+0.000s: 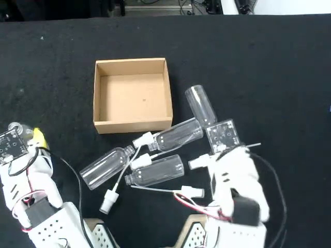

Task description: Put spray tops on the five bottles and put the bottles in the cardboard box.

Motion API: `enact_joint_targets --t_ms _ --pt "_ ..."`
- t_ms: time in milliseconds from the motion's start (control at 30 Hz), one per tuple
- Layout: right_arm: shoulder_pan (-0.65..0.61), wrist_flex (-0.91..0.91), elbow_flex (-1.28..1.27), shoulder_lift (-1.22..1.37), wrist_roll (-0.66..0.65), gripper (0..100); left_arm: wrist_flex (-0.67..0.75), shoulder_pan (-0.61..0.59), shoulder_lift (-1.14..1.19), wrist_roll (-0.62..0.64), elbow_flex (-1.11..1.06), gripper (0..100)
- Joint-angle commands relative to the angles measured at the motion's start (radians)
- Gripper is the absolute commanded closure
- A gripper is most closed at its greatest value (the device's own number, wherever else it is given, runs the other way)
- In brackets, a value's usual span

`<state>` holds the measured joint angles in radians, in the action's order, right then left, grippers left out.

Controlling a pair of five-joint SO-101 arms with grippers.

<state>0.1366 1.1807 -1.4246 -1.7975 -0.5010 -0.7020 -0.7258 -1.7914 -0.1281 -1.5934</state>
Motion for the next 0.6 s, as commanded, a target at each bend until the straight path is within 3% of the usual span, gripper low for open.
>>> enact_joint_targets --t_ms 0,167,267,400,567 --pt "-0.121 0.138 0.41 0.183 -0.057 87.7 0.029 -0.016 0.006 0.008 0.005 83" --pt "-0.41 0.381 0.779 0.521 -0.06 87.0 0.038 -0.101 0.0 0.008 0.013 83" --pt "-0.652 0.446 0.846 0.659 -0.058 87.0 0.083 -0.177 0.008 0.008 0.013 83" --pt "-0.927 0.431 0.779 0.785 -0.064 86.8 0.124 -0.283 0.008 0.003 0.016 83" --pt "-1.08 0.282 0.676 0.889 -0.066 84.8 0.124 -0.315 0.008 -0.011 0.031 83"
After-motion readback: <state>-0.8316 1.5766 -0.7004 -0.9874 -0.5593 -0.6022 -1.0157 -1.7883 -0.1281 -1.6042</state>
